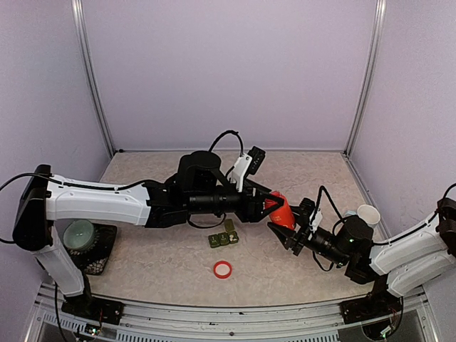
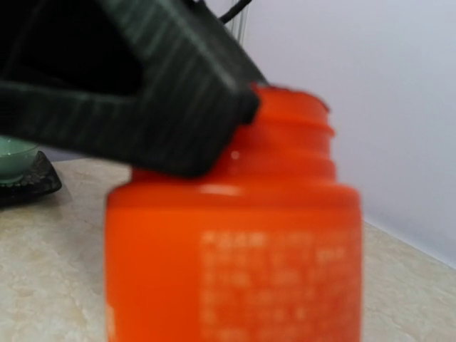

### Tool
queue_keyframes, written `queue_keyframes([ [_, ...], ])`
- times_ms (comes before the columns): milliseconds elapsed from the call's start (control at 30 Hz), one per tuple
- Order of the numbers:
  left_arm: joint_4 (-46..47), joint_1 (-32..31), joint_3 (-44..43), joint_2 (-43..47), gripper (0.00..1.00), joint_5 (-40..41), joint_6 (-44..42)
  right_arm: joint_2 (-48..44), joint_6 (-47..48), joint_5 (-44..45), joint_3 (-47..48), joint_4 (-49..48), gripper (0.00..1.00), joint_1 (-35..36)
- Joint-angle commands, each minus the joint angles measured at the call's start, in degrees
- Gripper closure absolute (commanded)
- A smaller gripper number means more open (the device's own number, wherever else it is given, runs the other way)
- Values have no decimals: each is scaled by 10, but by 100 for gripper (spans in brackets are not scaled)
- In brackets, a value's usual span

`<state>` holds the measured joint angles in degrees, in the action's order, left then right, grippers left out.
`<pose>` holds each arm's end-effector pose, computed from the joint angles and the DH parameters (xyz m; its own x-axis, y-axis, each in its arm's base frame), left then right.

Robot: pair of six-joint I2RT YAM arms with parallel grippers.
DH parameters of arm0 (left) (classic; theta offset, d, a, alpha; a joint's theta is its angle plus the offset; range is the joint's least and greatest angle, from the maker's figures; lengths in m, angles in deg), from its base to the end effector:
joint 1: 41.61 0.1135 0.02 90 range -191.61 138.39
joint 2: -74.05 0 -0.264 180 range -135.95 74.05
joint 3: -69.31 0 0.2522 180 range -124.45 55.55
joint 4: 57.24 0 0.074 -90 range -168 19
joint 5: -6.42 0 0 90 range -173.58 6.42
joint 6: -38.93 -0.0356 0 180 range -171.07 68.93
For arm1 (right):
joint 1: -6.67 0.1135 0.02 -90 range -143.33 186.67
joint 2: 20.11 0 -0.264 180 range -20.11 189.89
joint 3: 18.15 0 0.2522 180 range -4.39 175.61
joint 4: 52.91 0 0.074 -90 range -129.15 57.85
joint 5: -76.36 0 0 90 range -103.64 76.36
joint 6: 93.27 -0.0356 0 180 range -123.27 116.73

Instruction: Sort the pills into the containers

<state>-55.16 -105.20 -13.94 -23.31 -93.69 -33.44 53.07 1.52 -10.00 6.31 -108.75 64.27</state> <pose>0.1746 -0.3656 0.2911 -0.3785 0.0919 -0.9210 0.8850 0.3273 -0.3311 0.1191 0.1834 0.1903 0.1337 0.0552 -0.9895 -0.8005 0.5946 -0.0750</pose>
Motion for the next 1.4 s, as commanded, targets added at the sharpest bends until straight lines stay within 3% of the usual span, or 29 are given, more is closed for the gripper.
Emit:
queue_keyframes([
  [0, 8, -3, -11, -6, 48, -2, -7, -1, -8, 0, 6, -10, 62, 4],
  [133, 9, -3, -12, -10, 62, -7, -3, -1, -9, 8, 6, -10, 60, 5],
  [300, 12, -4, -13, -14, 63, -7, 2, 3, -10, 19, 15, 1, 49, 5],
  [400, 6, -4, -15, -15, 63, 5, 3, 9, -13, 22, 27, 28, 28, 4],
  [433, 3, -3, -16, -16, 63, 10, 3, 10, -15, 24, 30, 34, 5, 5],
  [467, 0, -3, -18, -16, 63, 16, 1, 11, -16, 26, 30, 37, 1, 4],
  [600, -18, -1, -27, -30, 63, 35, -6, -12, -25, 43, 20, 58, 0, 4],
  [767, -35, -2, -36, -61, 62, 70, -23, -100, -51, 64, 8, 174, 0, 4],
  [1100, -50, -5, -54, -138, 62, 139, -42, -372, -150, 150, 15, 544, 0, 4],
  [1233, -59, -15, -75, -176, 62, 172, -48, -435, -168, 164, 17, 592, 0, 4],
  [1367, -67, -25, -93, -199, 59, 200, -55, -413, -169, 158, 29, 596, 0, 4],
])
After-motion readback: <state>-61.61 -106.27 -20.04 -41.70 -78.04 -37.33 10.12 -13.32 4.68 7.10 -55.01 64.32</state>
